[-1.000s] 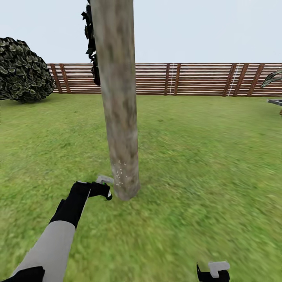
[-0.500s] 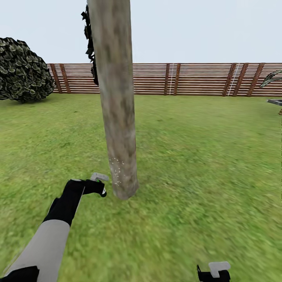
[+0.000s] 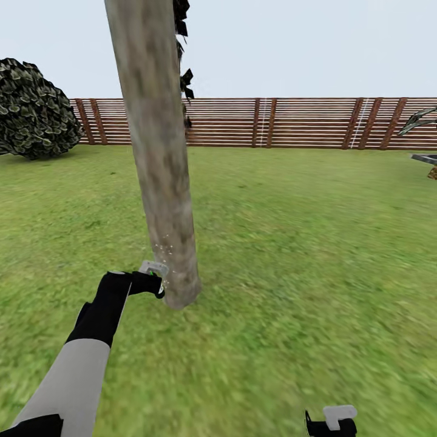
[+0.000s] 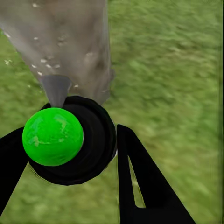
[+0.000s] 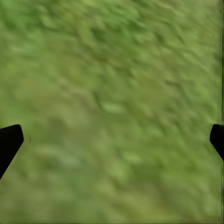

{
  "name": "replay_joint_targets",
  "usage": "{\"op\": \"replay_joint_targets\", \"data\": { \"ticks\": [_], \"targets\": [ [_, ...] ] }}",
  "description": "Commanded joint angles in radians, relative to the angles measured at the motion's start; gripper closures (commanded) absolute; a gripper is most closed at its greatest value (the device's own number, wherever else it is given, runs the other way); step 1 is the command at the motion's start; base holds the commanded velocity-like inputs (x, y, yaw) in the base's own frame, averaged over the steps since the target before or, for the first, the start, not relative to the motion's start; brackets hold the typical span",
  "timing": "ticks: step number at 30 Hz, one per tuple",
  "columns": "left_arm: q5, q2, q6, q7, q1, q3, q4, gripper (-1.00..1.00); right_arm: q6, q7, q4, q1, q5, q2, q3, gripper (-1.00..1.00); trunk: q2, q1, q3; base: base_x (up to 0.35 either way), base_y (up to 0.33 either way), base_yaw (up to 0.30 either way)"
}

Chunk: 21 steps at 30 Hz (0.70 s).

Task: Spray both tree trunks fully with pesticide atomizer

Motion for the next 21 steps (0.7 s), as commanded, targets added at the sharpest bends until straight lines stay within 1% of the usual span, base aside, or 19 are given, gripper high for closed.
{"op": "replay_joint_targets", "data": {
  "ticks": [1, 8, 17, 19, 21],
  "targets": [
    [0.001, 0.0, 0.0, -0.001, 0.0, 0.0, -0.001, 1.0, 0.0, 0.0, 0.0, 0.0, 0.0, 0.0, 0.0, -1.0, 0.0, 0.0, 0.0, 0.0, -0.272, 0.0],
    [0.0, 0.001, 0.0, 0.0, 0.003, 0.001, 0.001, 1.0, 0.0, 0.0, 0.0, 0.0, -0.001, 0.001, 0.0, -1.0, 0.0, 0.0, 0.0, 0.0, -0.272, 0.017],
    [-0.005, 0.008, 0.0, 0.004, 0.011, 0.003, 0.001, 1.0, 0.0, 0.0, 0.0, 0.0, -0.002, 0.001, 0.0, -1.0, 0.0, 0.0, 0.0, 0.0, -0.272, 0.257],
    [-0.005, 0.008, 0.0, 0.018, 0.011, 0.004, 0.001, 1.0, 0.0, 0.0, 0.0, 0.0, -0.002, 0.001, 0.0, -1.0, 0.0, 0.0, 0.0, 0.0, -0.272, 0.204],
    [-0.005, 0.006, 0.0, 0.051, 0.012, 0.004, 0.002, 1.0, -0.001, 0.0, 0.0, 0.0, -0.003, 0.001, 0.0, -1.0, 0.0, 0.0, 0.0, 0.0, -0.272, 0.047]
  ]
}}
